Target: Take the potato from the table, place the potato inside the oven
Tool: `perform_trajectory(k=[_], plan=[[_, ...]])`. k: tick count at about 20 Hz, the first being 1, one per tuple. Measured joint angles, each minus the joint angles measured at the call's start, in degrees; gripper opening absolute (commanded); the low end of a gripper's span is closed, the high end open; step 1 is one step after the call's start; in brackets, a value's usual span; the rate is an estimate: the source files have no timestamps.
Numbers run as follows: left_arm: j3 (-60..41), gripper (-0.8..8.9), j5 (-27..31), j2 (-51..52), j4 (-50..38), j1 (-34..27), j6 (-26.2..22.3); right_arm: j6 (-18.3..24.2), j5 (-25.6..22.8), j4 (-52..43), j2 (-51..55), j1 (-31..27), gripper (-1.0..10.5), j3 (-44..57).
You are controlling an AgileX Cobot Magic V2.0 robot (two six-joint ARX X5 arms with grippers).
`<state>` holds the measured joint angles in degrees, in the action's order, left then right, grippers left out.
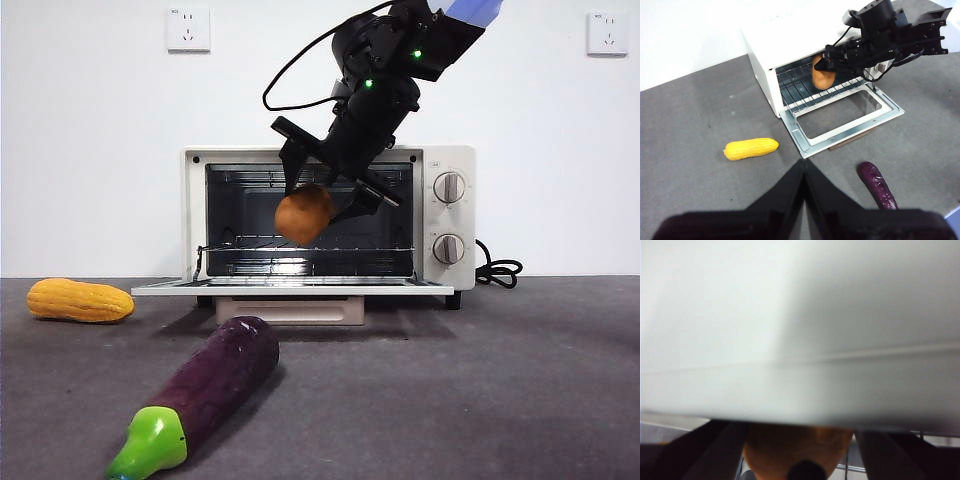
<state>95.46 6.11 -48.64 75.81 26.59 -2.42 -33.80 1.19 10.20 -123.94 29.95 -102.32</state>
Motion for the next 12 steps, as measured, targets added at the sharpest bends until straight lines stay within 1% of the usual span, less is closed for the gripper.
perform_trajectory(k=[3, 10, 12], plan=[[0.00, -0.06, 0.66, -0.26, 0.00, 0.00, -0.20, -0.09, -1.11, -0.02, -0.07, 0.33, 1.9, 0.00], [0.00, -0.06, 1.49, -0.37, 0.00, 0.00, -1.31, -0.11, -1.68, 0.00, -0.07, 0.48, 2.1, 0.00], [0.00, -0.06, 1.46, -0.37, 0.00, 0.00, -1.49, -0.11, -1.77, 0.00, -0.07, 0.52, 2.9, 0.00]])
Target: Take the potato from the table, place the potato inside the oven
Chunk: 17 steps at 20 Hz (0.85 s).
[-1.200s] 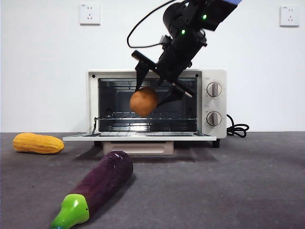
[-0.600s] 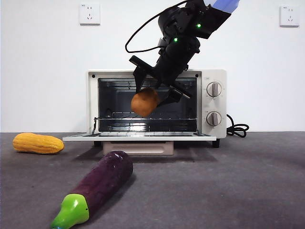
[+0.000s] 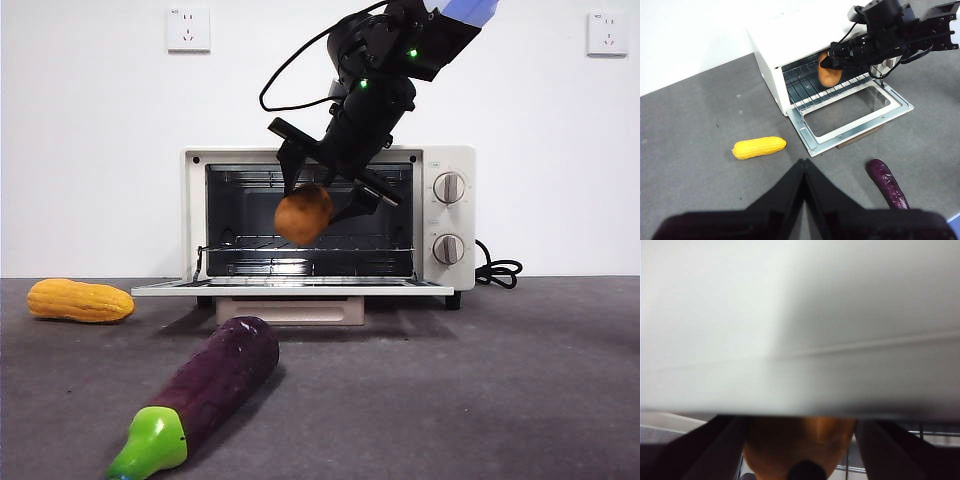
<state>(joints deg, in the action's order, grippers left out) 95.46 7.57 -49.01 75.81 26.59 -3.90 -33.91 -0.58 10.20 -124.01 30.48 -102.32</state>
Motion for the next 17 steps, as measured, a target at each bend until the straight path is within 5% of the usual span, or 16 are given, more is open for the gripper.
perform_trajectory(k=[4, 17], plan=[[0.00, -0.06, 0.02, 0.02, 0.00, 0.00, -0.07, 0.07, -0.44, 0.00, 0.00, 0.26, 5.8, 0.00], [0.00, -0.05, 0.04, 0.35, -0.02, 0.00, -0.17, 2.49, -3.65, 1.70, -0.52, 2.91, 5.7, 0.00]])
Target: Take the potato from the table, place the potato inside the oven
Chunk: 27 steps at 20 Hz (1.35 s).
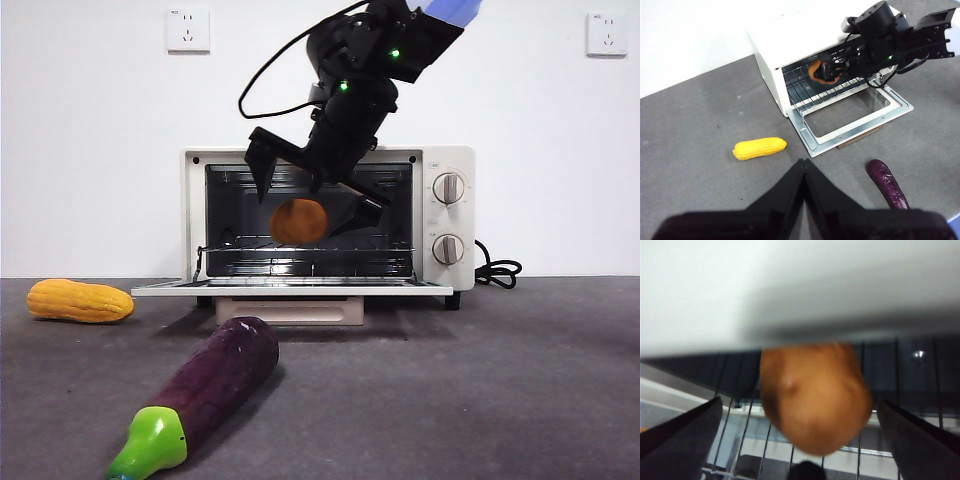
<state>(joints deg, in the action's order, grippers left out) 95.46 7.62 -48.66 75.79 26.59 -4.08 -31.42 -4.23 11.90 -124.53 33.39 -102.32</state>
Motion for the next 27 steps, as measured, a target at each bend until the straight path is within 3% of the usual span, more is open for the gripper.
perform_trajectory(k=[6, 10, 16, 20, 23, 27], plan=[[0.00, -0.05, 0.00, 0.52, 0.02, 0.00, 0.00, 1.73, -4.92, 4.79, 1.33, 1.79, 5.7, 0.00], [0.00, -0.06, -0.02, 0.85, 0.02, 0.00, 0.00, 4.26, -5.40, 9.51, 4.42, 2.60, 5.7, 0.00], [0.00, -0.06, -0.02, 0.90, 0.02, 0.00, 0.02, 8.74, -5.42, 31.17, 14.53, 5.27, 5.6, 0.00], [0.00, -0.05, -0.04, 0.02, 0.02, 0.00, 1.05, 13.97, -5.55, 42.16, 26.18, 11.43, 3.7, 0.00], [-0.39, -0.06, -1.22, -2.12, -0.07, 0.00, 3.82, 16.06, -6.88, 46.45, 36.26, 16.44, 0.6, 0.00], [-7.08, -0.06, -2.89, -4.74, -0.90, 0.00, 6.40, 16.50, -6.99, 50.90, 48.24, 21.24, 0.3, 0.00]])
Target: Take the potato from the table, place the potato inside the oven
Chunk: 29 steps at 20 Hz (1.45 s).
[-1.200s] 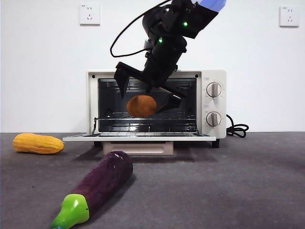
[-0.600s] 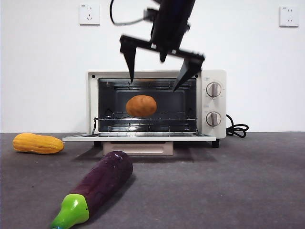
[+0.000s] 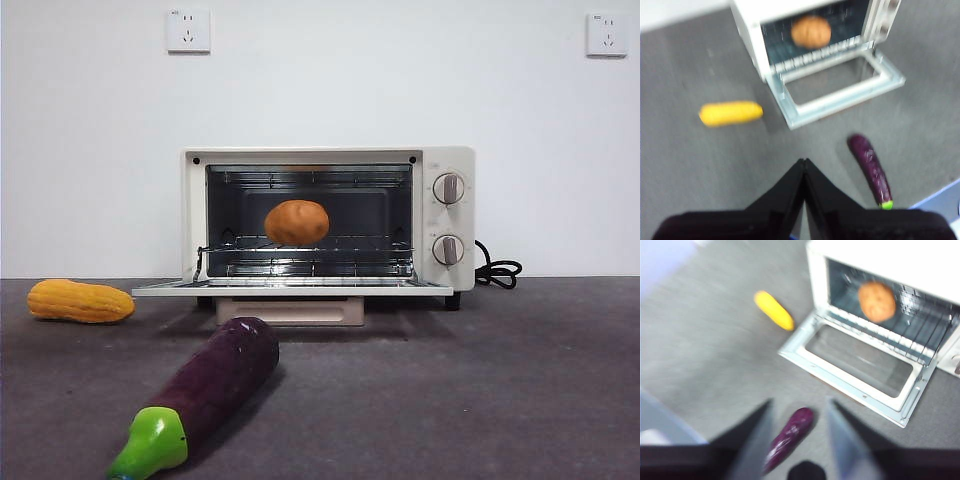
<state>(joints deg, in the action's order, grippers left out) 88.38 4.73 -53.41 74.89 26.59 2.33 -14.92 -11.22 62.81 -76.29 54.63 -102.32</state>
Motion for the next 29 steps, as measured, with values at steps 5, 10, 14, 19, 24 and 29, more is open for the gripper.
perform_trajectory(k=[5, 10, 14, 19, 24, 29], plan=[[-18.29, -0.06, -8.44, -0.74, -14.64, 0.00, 3.82, -0.37, -1.09, 6.19, 12.04, 2.40, -0.1, 0.00], [-32.94, -0.06, -11.10, -4.42, -28.57, -0.68, 8.39, -3.26, -7.48, 14.12, 18.56, 2.38, -0.1, -0.02], [-39.28, -0.06, -14.49, -10.78, -34.84, -3.96, 12.20, -5.35, -8.92, 14.86, 22.53, 2.40, -0.1, -0.02], [-40.26, -0.06, -20.70, -20.39, -44.19, -10.08, 16.02, -6.99, -8.90, 14.88, 26.80, 2.40, -0.1, -0.02], [-40.28, -0.06, -28.24, -29.97, -50.10, -16.70, 19.63, -7.87, -8.90, 14.88, 29.18, 2.40, -0.1, -0.02], [-40.28, -0.06, -30.45, -34.77, -54.90, -20.70, 23.32, -8.31, -9.20, 14.88, 29.35, 2.40, -0.1, -0.02]])
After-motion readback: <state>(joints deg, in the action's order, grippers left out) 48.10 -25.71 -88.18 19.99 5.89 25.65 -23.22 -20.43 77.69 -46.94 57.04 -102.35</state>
